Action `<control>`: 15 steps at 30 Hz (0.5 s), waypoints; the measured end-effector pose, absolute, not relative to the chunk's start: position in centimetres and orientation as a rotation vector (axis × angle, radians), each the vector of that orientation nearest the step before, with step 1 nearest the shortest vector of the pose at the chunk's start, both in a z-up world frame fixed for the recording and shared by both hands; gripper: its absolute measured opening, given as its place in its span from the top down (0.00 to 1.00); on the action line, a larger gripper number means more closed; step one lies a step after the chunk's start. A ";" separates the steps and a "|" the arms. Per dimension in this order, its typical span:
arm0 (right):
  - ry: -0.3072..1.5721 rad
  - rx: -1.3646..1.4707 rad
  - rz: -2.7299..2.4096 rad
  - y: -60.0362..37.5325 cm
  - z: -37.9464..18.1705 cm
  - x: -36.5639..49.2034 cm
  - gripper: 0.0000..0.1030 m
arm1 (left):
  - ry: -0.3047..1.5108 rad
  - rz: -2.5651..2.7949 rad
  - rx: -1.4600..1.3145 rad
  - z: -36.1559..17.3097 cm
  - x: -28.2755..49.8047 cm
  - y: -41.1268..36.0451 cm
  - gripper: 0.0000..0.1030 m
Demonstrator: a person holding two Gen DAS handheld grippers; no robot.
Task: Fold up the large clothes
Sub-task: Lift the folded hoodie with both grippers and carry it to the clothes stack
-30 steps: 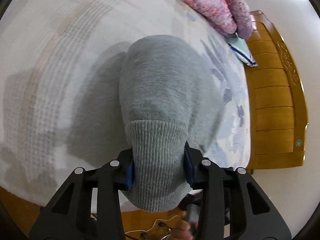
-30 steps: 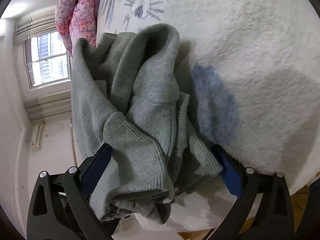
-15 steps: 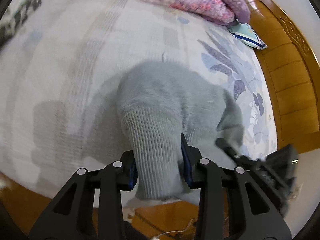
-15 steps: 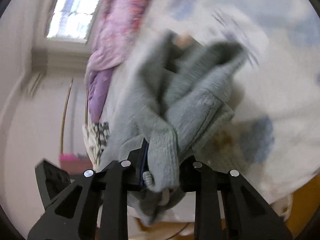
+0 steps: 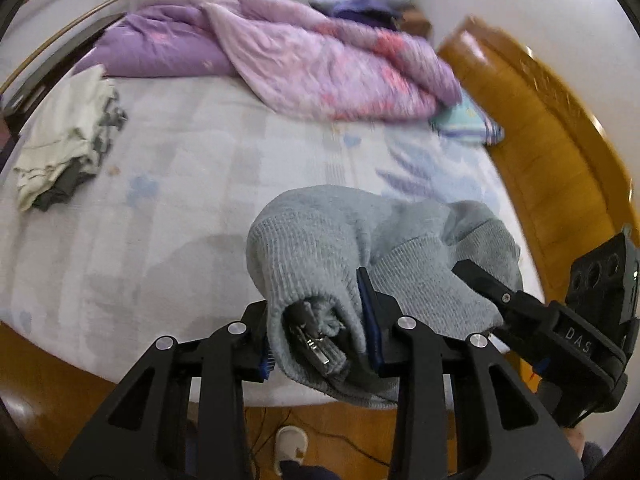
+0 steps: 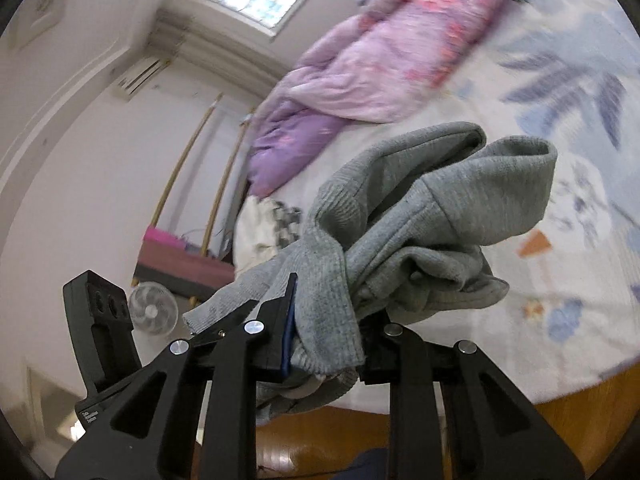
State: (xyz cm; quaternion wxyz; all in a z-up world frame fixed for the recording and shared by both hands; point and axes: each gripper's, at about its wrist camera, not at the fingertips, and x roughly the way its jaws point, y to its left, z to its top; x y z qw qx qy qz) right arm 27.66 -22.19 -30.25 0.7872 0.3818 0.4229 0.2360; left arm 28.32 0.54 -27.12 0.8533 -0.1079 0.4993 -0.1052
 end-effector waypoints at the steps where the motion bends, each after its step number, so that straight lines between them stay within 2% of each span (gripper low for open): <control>1: 0.910 0.807 0.527 -20.9 -29.3 28.4 0.79 | 1.038 -0.211 -0.235 -26.5 28.6 1.4 0.67; 7: 0.929 0.739 0.632 -9.2 -26.9 35.1 0.79 | 0.981 -0.137 -0.301 -23.9 31.9 12.5 0.68; 15: 0.986 0.734 0.678 9.7 -26.2 44.3 0.79 | 0.978 -0.082 -0.330 -22.8 39.3 32.1 0.68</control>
